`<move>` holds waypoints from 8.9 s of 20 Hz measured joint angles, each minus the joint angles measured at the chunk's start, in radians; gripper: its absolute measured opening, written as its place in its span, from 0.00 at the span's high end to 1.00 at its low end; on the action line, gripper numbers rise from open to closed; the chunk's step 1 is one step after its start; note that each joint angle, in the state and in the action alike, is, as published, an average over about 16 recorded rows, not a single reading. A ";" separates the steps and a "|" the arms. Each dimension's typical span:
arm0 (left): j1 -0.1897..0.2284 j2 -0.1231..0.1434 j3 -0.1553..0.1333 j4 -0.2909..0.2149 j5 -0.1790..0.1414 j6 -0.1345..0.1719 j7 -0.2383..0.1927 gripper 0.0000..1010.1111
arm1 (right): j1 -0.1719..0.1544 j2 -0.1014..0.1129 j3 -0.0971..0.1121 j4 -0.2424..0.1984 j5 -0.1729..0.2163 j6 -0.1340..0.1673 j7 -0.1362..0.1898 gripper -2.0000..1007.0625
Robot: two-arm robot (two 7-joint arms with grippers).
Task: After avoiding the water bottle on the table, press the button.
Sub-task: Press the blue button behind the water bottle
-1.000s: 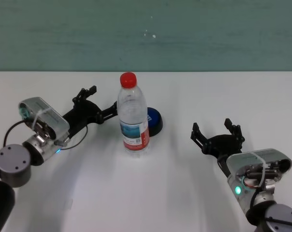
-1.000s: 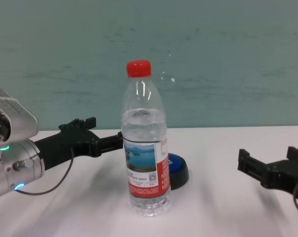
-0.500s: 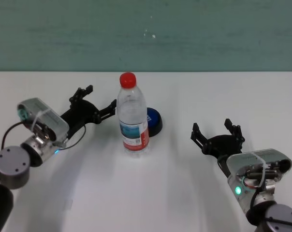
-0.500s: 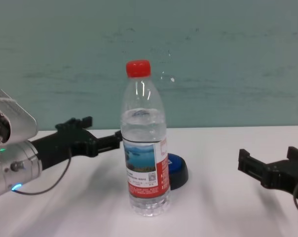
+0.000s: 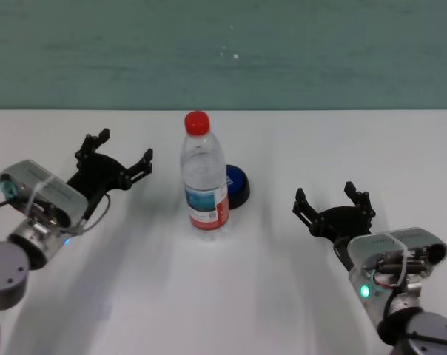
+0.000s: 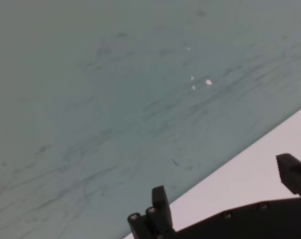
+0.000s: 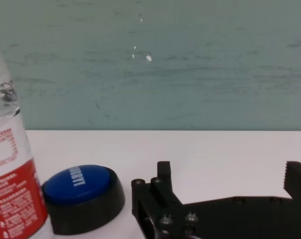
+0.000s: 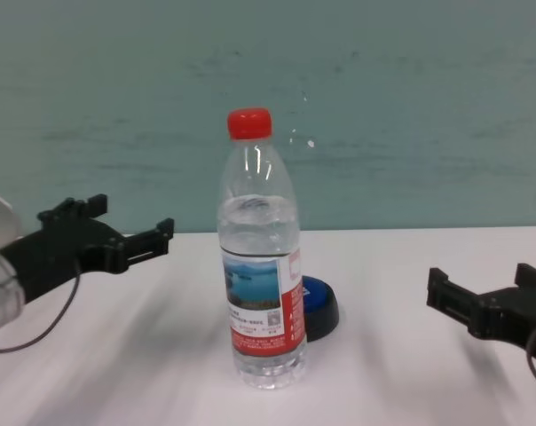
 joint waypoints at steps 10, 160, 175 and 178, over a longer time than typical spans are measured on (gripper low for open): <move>0.181 0.046 -0.079 -0.246 0.015 0.057 0.031 0.01 | 0.000 0.000 0.000 0.000 0.000 0.000 0.000 0.00; 0.470 -0.066 -0.138 -0.391 0.063 -0.046 0.085 0.01 | -0.011 0.005 0.014 -0.027 -0.009 0.003 0.007 0.00; 0.471 -0.066 -0.138 -0.392 0.064 -0.047 0.085 0.01 | -0.022 0.063 0.061 -0.125 -0.001 0.099 0.152 0.00; 0.471 -0.066 -0.138 -0.392 0.064 -0.047 0.085 0.01 | -0.014 0.083 0.064 -0.133 0.013 0.129 0.202 0.00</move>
